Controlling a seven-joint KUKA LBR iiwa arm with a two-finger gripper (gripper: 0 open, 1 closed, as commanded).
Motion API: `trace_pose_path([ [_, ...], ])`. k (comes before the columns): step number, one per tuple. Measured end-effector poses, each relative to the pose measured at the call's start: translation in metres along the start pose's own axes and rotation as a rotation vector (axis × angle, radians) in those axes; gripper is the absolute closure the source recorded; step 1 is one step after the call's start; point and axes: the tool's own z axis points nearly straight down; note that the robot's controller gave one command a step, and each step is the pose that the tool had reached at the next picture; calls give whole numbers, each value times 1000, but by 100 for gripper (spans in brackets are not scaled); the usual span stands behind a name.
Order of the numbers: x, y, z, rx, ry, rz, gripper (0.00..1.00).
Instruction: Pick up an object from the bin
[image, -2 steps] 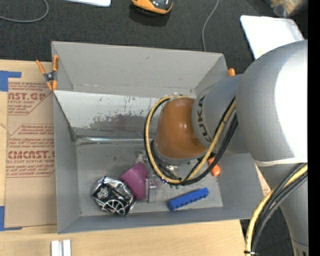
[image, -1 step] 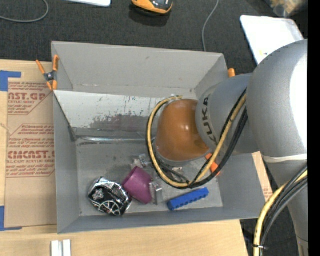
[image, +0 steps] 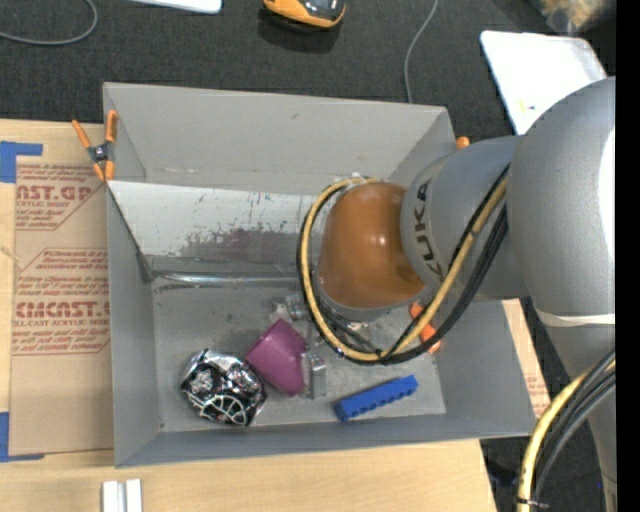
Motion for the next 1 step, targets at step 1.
trace_pose_path([
  [1,7,16,9,-1,4,-99,100],
])
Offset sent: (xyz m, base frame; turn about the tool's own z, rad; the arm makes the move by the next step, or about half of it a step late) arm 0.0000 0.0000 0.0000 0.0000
